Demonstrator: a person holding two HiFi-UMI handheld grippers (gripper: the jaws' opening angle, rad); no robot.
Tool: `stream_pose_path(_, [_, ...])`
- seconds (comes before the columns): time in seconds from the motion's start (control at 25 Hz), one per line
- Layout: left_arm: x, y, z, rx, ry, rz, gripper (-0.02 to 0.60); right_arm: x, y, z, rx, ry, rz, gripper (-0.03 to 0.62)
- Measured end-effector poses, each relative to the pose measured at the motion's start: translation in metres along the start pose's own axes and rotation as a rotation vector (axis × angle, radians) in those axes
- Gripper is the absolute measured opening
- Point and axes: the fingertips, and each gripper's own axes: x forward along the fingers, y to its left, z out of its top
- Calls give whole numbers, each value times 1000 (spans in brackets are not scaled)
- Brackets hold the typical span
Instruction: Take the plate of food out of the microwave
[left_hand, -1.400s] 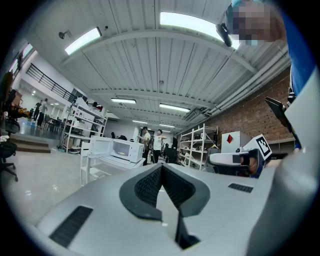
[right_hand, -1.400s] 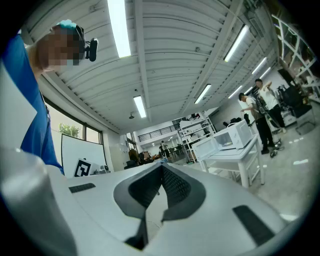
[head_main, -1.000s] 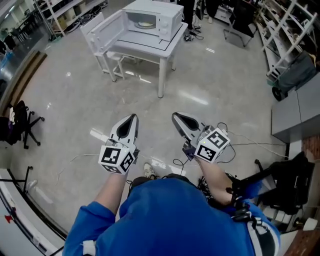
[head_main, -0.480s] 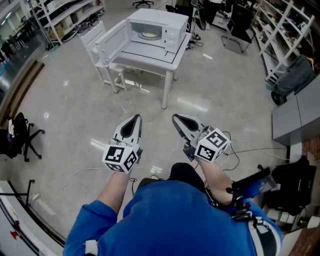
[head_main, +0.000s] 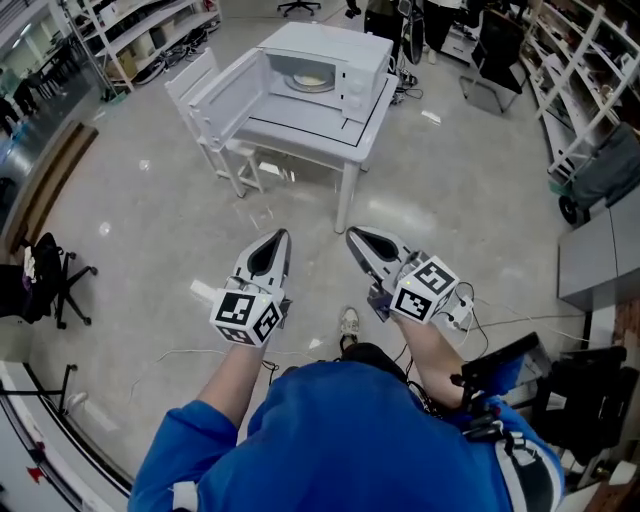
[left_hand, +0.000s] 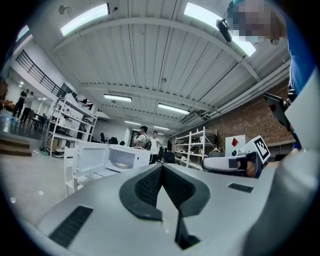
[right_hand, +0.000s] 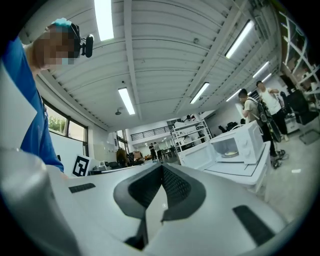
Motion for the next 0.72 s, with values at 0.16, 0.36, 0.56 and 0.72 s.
stream_pose_path(0.16, [53,15,3,10,0,20,8,22,-49,16,4,2,21,-9])
stream_pose_path(0.36, [118,29,3,23,3,52,8,44,-107,35,10,10,62,-9])
stream_pose_path(0.56, [166,43,-5,28,11,93,8,62,-154,41,30,21,99,-9])
stream_pose_path(0.72, [191,56,-9,38,32,108,8,76,-175,43,47,28,114,-9])
